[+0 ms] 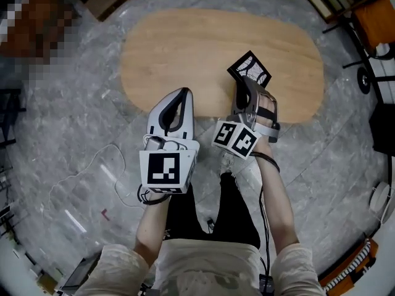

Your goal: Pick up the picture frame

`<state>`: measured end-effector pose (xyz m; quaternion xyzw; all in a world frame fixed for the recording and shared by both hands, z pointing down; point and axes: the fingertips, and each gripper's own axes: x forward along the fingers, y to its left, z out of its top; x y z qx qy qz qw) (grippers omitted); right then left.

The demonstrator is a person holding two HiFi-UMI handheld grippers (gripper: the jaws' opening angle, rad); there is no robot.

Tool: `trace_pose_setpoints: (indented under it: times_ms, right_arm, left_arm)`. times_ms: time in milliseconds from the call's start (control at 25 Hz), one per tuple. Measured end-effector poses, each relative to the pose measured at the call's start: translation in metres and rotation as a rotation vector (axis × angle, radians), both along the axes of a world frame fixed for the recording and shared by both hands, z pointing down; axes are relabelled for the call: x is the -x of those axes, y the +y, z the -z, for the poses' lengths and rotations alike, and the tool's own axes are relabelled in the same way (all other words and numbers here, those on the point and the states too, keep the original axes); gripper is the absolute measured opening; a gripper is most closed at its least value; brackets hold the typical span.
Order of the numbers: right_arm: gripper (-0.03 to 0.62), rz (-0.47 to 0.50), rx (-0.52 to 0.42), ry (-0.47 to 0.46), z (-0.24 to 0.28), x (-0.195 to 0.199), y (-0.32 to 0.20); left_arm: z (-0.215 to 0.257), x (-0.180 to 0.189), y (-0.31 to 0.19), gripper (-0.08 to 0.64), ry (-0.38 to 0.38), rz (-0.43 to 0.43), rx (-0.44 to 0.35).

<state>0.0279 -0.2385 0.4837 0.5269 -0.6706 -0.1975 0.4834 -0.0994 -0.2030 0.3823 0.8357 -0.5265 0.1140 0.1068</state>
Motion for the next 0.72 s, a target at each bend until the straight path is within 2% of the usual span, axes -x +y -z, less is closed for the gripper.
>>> trace_pose_setpoints:
  times_ms: [160,280,440,600,720]
  right_arm:
    - [0.077,-0.011,-0.152,-0.106,0.123,-0.003,-0.021]
    - [0.076,-0.029,-0.254,-0.247,0.223,-0.009,-0.001]
    - [0.075,-0.022,-0.392,-0.467,0.338,-0.011,0.042]
    - [0.077,0.024,-0.482,-0.676,0.405,-0.015,0.085]
    - [0.076,0.032,-0.477,-0.853,0.417,-0.024,0.111]
  left_arm:
    - [0.071,0.001,-0.012,0.009,0.038,0.053,-0.04]
    - [0.13,-0.004,0.002,0.009,0.051,0.079,-0.064]
    - [0.208,-0.009,0.018,0.009,0.072,0.105,-0.147]
    - [0.27,-0.019,0.036,0.009,0.09,0.12,-0.25]
    - [0.294,-0.032,0.057,0.009,0.085,0.107,-0.31]
